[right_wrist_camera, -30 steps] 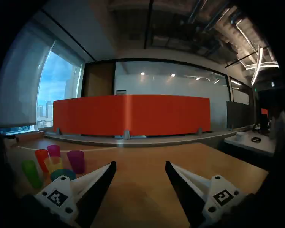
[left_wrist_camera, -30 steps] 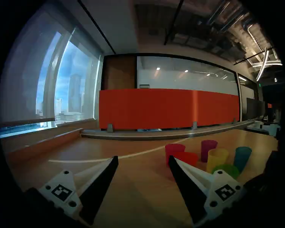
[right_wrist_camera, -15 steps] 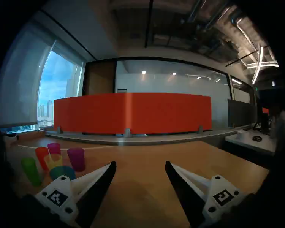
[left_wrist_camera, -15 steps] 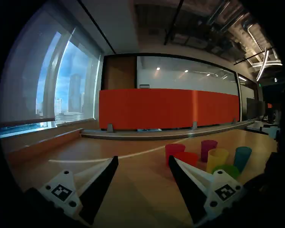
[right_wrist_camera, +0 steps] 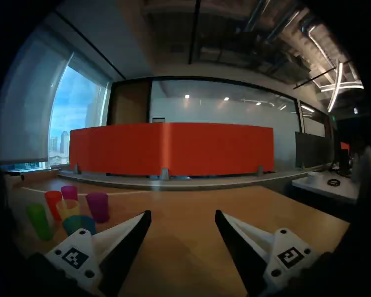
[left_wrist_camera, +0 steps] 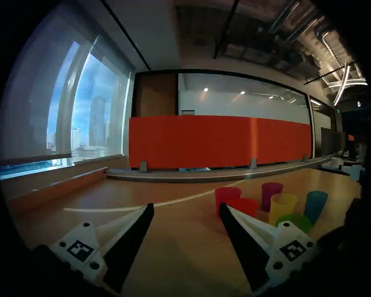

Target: Pour water

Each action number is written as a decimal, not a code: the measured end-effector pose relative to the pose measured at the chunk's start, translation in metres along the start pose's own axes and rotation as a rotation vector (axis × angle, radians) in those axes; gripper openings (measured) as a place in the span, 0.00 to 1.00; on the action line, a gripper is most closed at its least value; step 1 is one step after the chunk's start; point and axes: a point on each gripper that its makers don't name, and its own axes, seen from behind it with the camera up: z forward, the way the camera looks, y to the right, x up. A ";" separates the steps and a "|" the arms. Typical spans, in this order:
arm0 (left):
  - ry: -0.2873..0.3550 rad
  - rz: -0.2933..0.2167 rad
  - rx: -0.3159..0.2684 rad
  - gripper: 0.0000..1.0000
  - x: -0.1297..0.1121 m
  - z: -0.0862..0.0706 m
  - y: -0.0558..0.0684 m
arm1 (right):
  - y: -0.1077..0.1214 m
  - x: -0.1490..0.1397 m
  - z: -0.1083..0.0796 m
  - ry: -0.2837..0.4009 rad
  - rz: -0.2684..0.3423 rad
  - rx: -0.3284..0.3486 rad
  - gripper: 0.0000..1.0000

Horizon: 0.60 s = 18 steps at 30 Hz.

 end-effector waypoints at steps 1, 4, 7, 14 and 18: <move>0.000 0.000 0.000 0.98 0.000 0.000 0.000 | 0.000 0.000 0.000 0.000 0.000 0.001 1.00; 0.000 0.000 0.000 0.98 0.000 0.000 0.000 | -0.001 0.000 0.000 0.000 0.000 0.003 1.00; 0.000 0.000 0.000 0.98 0.000 0.000 0.000 | -0.002 0.000 0.000 -0.001 0.001 0.007 1.00; 0.000 0.000 0.000 0.98 0.000 0.000 0.000 | -0.002 0.000 0.000 -0.002 0.001 0.009 1.00; 0.000 0.000 0.000 0.98 0.000 0.000 0.000 | -0.002 0.000 0.000 -0.003 0.001 0.008 1.00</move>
